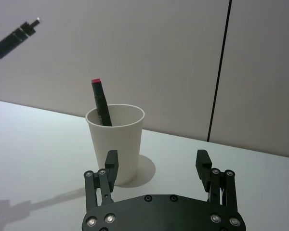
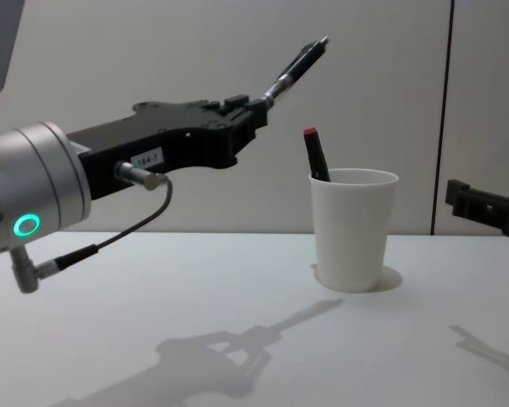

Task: Place the pen into the pen holder.

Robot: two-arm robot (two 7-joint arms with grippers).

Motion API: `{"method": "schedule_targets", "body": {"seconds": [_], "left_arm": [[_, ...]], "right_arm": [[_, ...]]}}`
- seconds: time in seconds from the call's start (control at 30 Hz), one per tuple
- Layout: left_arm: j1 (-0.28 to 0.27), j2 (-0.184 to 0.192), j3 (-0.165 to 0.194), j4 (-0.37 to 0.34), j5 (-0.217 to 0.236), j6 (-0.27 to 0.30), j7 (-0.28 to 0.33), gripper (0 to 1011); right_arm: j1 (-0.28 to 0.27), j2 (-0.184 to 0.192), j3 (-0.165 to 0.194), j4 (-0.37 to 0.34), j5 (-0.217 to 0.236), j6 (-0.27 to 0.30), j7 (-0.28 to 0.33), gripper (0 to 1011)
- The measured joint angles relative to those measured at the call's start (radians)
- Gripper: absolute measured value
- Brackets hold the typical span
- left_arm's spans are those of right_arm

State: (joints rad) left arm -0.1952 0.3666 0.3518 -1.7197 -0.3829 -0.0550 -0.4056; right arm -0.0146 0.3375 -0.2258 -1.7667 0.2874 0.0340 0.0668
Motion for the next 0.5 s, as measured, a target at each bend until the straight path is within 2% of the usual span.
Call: {"method": "schedule_targets", "body": {"seconds": [0.23, 0.5], "left_arm": [[-0.031, -0.001, 0.024, 0.033, -0.056, -0.051, -0.100, 141], [-0.081, -0.008, 0.063, 0.088, -0.105, -0.067, -0.201, 141]], "right_arm": [[0.000, 0.000, 0.000, 0.000, 0.000, 0.000, 0.000, 1001], [0.000, 0.000, 0.002, 0.000, 0.000, 0.000, 0.001, 1001]]}}
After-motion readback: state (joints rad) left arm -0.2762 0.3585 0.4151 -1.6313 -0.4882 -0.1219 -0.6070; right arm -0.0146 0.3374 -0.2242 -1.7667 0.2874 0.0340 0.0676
